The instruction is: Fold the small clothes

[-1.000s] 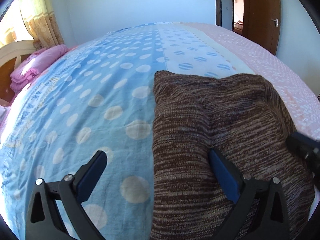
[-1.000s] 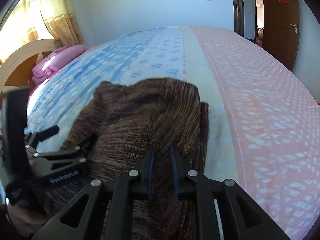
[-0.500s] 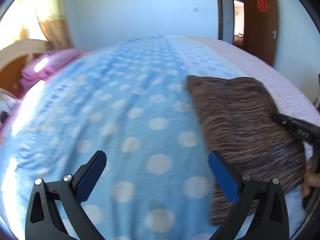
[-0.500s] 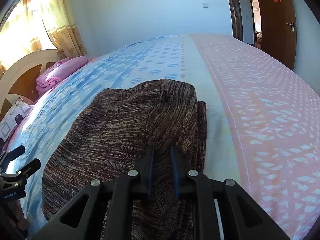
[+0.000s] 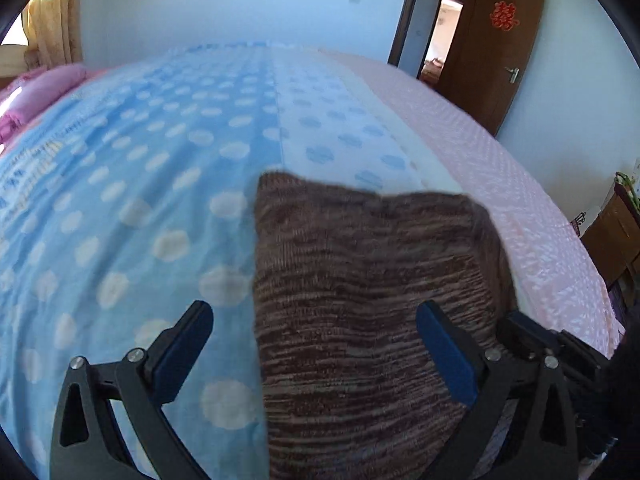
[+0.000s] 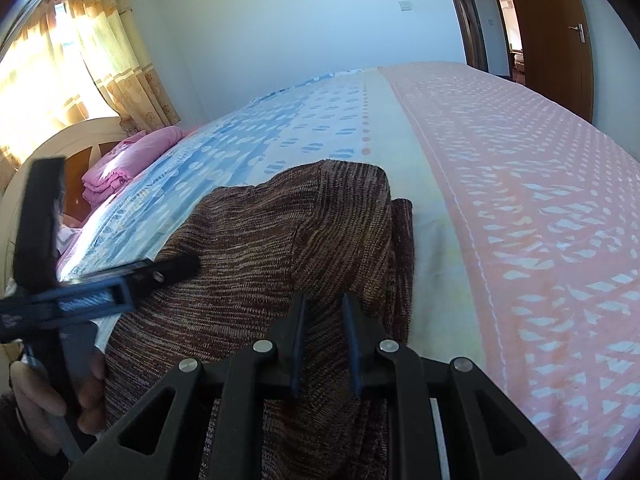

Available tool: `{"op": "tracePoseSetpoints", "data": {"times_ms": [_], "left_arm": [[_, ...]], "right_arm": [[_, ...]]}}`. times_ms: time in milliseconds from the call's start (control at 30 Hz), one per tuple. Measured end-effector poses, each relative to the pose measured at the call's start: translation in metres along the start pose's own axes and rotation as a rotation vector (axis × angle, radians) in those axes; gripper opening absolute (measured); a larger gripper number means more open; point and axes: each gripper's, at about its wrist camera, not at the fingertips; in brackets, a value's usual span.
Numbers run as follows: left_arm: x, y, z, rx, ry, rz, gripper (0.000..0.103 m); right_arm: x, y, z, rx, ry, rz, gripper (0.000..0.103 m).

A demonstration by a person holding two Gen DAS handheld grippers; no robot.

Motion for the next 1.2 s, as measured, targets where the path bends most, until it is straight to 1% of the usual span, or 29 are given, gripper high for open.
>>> {"op": "tracePoseSetpoints", "data": {"times_ms": [33, 67, 100, 133, 233, 400, 433, 500, 533, 567, 600, 633, 667, 733, 767, 833, 967, 1033, 1133, 1200], "left_arm": [[-0.012, -0.005, 0.001, 0.005, 0.015, 0.049, 0.101], [-0.008, -0.007, 0.002, 0.009, 0.01, 0.013, 0.101], [-0.005, -0.008, 0.001, 0.004, 0.014, 0.004, 0.101], [-0.007, -0.009, -0.001, -0.011, 0.026, 0.012, 0.101], [-0.005, -0.012, -0.003, -0.018, 0.041, -0.003, 0.101], [-0.002, -0.014, -0.006, -0.03, 0.074, -0.026, 0.103], [-0.002, -0.013, -0.008, -0.032, 0.077, -0.029, 0.103], [-0.002, -0.013, -0.007, -0.032, 0.081, -0.031, 0.103], [-0.002, -0.013, -0.007, -0.031, 0.081, -0.031, 0.103], [-0.002, -0.013, -0.007, -0.03, 0.079, -0.03, 0.103], [-0.002, -0.013, -0.007, -0.03, 0.079, -0.03, 0.103], [-0.002, -0.013, -0.007, -0.03, 0.079, -0.03, 0.103], [-0.002, -0.013, -0.007, -0.031, 0.08, -0.031, 0.103], [-0.002, -0.013, -0.008, -0.034, 0.085, -0.034, 0.103], [-0.002, -0.013, -0.008, -0.035, 0.088, -0.035, 0.103], [-0.002, -0.014, -0.008, -0.036, 0.089, -0.036, 0.103], [-0.002, -0.014, -0.007, -0.034, 0.084, -0.034, 0.103], [-0.003, -0.014, -0.007, -0.031, 0.079, -0.032, 0.103], [-0.004, -0.013, -0.005, -0.026, 0.071, -0.03, 0.103], [-0.005, -0.012, -0.004, -0.023, 0.065, -0.027, 0.103]], "right_arm": [[0.0, 0.0, 0.0, -0.002, 0.004, 0.0, 0.019], [0.0, 0.0, -0.001, -0.005, 0.007, 0.0, 0.019], [-0.001, 0.001, -0.002, -0.009, 0.013, -0.001, 0.019], [-0.001, 0.0, -0.003, -0.014, 0.018, -0.002, 0.019], [0.0, 0.001, -0.005, -0.024, 0.026, -0.004, 0.019], [0.002, 0.001, -0.001, -0.011, -0.011, -0.012, 0.02], [0.005, 0.001, -0.001, -0.015, -0.018, -0.016, 0.022], [0.014, 0.003, -0.005, -0.046, -0.041, -0.042, 0.041], [0.021, 0.003, -0.008, -0.076, -0.054, -0.068, 0.065], [0.029, 0.003, -0.013, -0.114, -0.062, -0.1, 0.078], [0.033, 0.003, -0.018, -0.15, -0.058, -0.121, 0.079], [0.035, 0.004, -0.022, -0.178, -0.042, -0.122, 0.079], [0.032, 0.007, -0.027, -0.206, -0.018, -0.096, 0.079], [0.019, 0.011, -0.032, -0.216, 0.003, -0.022, 0.079], [0.01, 0.013, -0.032, -0.201, -0.003, 0.021, 0.079], [-0.003, 0.014, -0.032, -0.181, -0.005, 0.068, 0.079], [-0.011, 0.013, -0.023, -0.119, -0.022, 0.084, 0.081], [-0.012, 0.013, -0.02, -0.091, 0.009, 0.107, 0.08], [-0.01, 0.009, -0.017, -0.066, 0.097, 0.137, 0.079], [-0.011, 0.01, -0.018, -0.056, 0.117, 0.149, 0.079]]}}
Point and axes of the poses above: each gripper's, at about its wrist camera, not at the fingertips, and x roughly against the way its jaws point, z to its left, y to its top, and after that the axes turned 5 degrees about y, right-handed
